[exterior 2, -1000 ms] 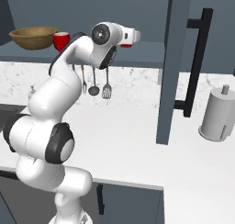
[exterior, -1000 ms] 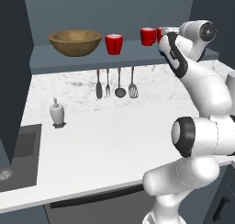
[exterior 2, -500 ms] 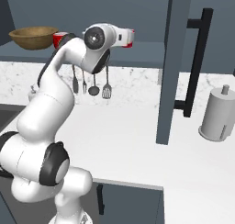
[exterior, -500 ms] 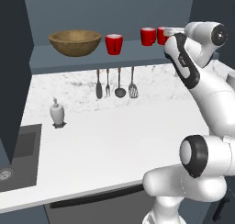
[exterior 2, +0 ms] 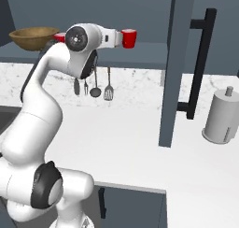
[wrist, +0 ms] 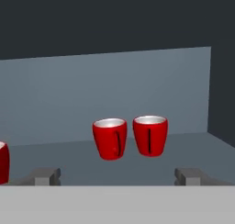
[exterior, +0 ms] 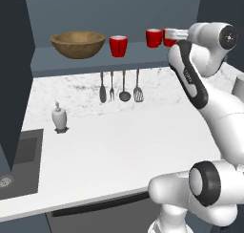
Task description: Gather all objects into one cabinet and sort the glasses and bowls to opposite sides.
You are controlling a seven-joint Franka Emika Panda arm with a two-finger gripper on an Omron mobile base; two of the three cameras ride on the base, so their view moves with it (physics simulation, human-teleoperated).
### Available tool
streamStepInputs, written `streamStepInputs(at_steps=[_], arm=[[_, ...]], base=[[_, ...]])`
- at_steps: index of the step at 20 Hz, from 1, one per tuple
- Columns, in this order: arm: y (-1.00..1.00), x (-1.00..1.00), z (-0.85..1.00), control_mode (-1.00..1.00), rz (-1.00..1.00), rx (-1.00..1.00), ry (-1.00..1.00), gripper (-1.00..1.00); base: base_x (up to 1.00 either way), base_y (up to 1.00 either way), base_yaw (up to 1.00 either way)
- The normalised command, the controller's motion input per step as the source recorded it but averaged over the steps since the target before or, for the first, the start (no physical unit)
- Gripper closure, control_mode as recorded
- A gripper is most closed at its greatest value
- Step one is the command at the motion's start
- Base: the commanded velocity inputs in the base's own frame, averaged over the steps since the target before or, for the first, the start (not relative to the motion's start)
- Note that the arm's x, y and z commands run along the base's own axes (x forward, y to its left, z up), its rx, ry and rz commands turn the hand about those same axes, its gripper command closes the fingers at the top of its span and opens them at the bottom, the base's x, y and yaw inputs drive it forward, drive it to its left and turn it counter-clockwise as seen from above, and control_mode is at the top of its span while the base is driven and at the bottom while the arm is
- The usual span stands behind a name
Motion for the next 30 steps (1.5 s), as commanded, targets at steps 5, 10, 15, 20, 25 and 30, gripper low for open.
streamStepInputs(at_steps=[5,10,15,20,25,30], arm=[[0.51,-0.65,0.00,-1.00,-0.07,0.03,0.00,-1.00],[0.42,-0.57,0.00,-1.00,0.00,0.02,0.00,-1.00],[0.51,-0.12,-0.02,-1.00,0.00,-0.01,-0.01,-1.00],[0.33,-0.03,0.02,-1.00,0.03,0.00,-0.01,-1.00],[0.21,-0.04,0.06,-1.00,0.04,0.00,0.00,-1.00],[0.27,0.00,0.14,-1.00,0.01,0.00,0.04,-1.00]], base=[[0.00,0.00,0.00],[0.00,0.00,0.00],[0.00,0.00,0.00],[0.00,0.00,0.00],[0.00,0.00,0.00],[0.00,0.00,0.00]])
